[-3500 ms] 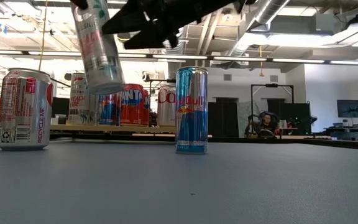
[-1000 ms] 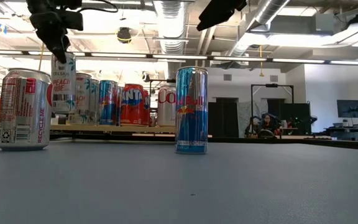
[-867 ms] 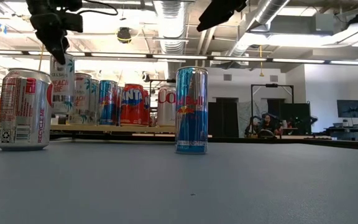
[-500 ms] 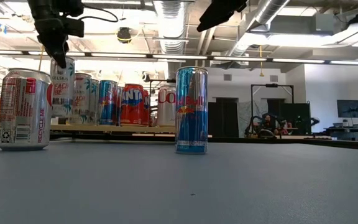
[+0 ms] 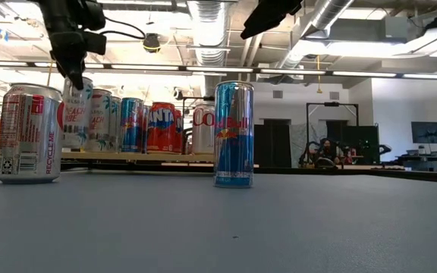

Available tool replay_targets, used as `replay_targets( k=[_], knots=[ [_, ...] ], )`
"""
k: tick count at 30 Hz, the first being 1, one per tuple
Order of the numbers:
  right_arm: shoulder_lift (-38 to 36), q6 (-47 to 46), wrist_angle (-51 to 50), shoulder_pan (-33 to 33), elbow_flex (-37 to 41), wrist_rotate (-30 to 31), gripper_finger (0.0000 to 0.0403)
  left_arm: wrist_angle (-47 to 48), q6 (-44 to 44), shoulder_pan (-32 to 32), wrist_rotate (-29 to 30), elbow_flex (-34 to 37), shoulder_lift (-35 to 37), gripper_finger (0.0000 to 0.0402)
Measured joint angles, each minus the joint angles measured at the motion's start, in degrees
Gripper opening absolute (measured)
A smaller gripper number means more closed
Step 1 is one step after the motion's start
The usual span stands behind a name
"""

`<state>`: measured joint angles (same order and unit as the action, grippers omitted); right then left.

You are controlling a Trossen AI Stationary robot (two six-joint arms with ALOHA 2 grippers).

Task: Place canned beverage on shelf
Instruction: Put the white pink soda can on the shelf aligned with the other white pink soda cans

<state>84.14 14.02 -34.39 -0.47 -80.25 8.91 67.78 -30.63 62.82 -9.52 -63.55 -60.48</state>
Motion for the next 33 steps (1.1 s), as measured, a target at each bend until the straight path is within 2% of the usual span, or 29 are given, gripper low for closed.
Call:
replay_targets(
  k=[13,21,33],
  knots=[
    [0.00,0.02,-0.75,0.00,0.00,0.00,0.0333,-0.91,-0.02,0.34,-1.60,0.00,-1.72,0.0258],
    [0.00,0.01,-0.75,0.00,0.00,0.02,0.0333,-1.84,0.91,0.34,0.73,0.00,-1.72,0.0280],
    [0.00,0.00,-0.75,0.00,0.00,0.02,0.0333,-1.69,3.39,0.34,0.98,-0.34,-1.69,0.0283]
  ],
)
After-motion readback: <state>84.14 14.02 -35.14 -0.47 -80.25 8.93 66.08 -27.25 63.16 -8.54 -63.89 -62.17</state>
